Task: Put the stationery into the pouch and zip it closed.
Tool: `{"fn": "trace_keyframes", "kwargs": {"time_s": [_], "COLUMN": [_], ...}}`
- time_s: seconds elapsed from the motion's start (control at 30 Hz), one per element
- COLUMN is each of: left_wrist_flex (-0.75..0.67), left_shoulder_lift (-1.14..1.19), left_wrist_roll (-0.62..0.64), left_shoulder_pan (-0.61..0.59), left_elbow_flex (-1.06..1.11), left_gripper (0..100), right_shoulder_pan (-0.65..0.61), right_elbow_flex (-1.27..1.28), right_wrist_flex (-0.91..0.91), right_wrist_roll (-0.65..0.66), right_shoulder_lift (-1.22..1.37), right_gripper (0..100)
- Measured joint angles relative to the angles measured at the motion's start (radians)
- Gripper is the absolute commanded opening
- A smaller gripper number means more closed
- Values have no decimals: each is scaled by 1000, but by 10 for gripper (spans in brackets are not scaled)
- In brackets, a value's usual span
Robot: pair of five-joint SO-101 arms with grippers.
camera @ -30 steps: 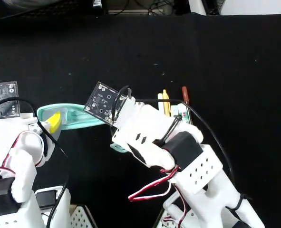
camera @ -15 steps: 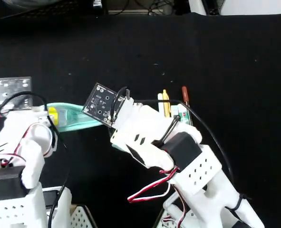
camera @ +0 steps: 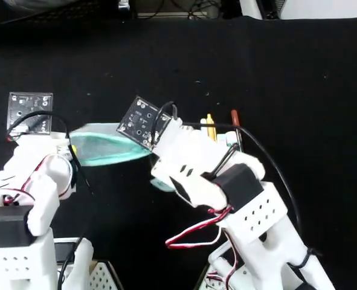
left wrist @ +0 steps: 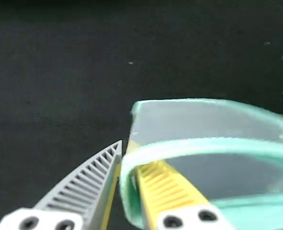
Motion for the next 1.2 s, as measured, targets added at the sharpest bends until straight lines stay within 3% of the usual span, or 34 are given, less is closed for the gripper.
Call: {"fn": "trace_keyframes", "kwargs": {"time_s": [0.3,0.47,0.6,0.73,0.87,1.2], "left_wrist_flex": [-137,-210,-238,-239,-239,-239], "left_shoulder_lift": [-6,-11,-5,-5,-5,-5], "left_wrist_roll": [-2,-2,-2,-2,-2,-2], "left_shoulder_pan": [0,0,0,0,0,0], "left_elbow_flex": [147,242,282,285,285,290], "left_gripper": [29,29,29,29,29,29], "right_shoulder_pan": [-26,199,417,505,506,448], "right_elbow_flex": [0,80,301,483,453,-94], "right_wrist_flex": [149,144,6,-190,-328,-368], "right_wrist_roll": [55,55,15,-60,-135,-190], "right_shoulder_lift": [-242,-407,-382,-229,-2,812], "right_gripper": [156,155,155,155,155,155]}}
